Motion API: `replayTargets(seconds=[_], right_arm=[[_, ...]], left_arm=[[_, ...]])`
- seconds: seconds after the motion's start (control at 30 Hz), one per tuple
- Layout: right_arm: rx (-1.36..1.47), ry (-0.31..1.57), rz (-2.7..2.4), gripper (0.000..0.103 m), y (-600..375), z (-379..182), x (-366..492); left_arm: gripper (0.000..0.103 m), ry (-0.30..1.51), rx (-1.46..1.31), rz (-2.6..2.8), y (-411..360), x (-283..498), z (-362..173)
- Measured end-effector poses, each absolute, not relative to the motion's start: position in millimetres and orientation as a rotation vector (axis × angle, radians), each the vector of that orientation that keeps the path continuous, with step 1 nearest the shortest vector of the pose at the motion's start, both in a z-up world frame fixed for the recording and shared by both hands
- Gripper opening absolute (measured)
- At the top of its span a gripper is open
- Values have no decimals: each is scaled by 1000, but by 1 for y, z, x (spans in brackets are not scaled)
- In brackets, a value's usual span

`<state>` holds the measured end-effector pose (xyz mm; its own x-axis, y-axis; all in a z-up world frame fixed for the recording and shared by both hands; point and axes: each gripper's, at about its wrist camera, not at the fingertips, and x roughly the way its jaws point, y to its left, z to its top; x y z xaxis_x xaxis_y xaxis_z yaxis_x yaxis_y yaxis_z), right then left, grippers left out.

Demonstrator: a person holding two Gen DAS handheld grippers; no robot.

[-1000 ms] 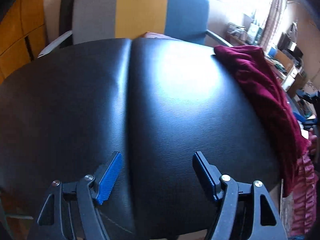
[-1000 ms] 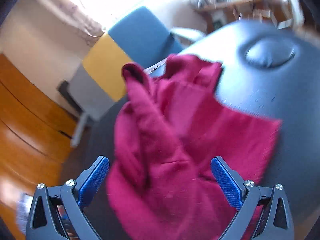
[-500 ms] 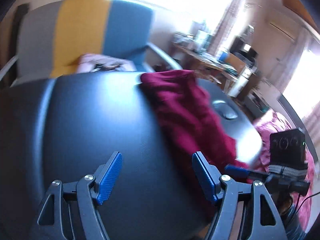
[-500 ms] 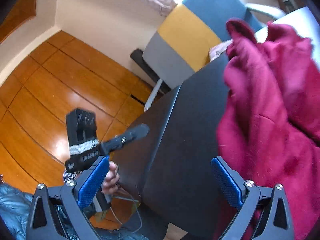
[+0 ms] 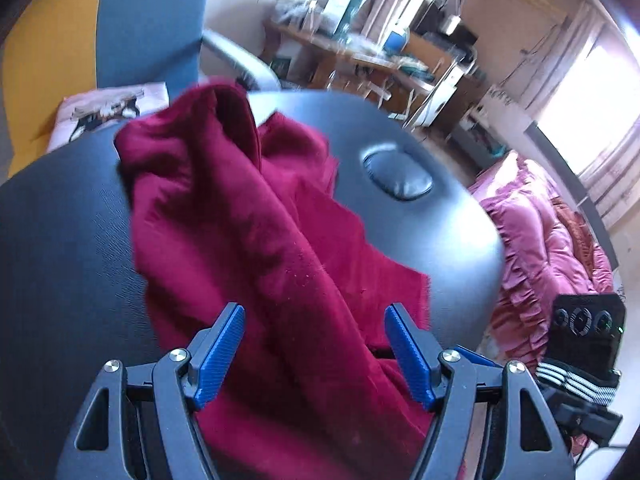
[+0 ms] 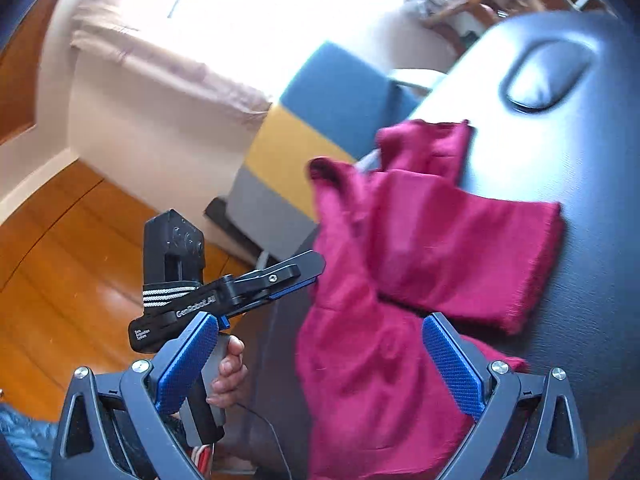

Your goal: Fold clothes

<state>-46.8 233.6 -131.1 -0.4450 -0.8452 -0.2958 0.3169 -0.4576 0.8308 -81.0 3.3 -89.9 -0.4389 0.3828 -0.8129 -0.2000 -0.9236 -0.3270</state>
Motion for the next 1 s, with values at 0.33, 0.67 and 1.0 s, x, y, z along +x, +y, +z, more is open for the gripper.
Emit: replayTargets(seconds=[0.33,0.67,1.0], right_arm=[[1060,-962,-1998,103,228,-161,-54],[1123,-877,-1993,103,189,-154,-51],[1251,-648,-2049,103,131,-151,-37]], left_arm=[[14,-325,-1410,2441,-41,-55,-89],[13,-553,-1365,2569,-170,51,-63],[16,-617,-1607,2735,-261,122,-103]])
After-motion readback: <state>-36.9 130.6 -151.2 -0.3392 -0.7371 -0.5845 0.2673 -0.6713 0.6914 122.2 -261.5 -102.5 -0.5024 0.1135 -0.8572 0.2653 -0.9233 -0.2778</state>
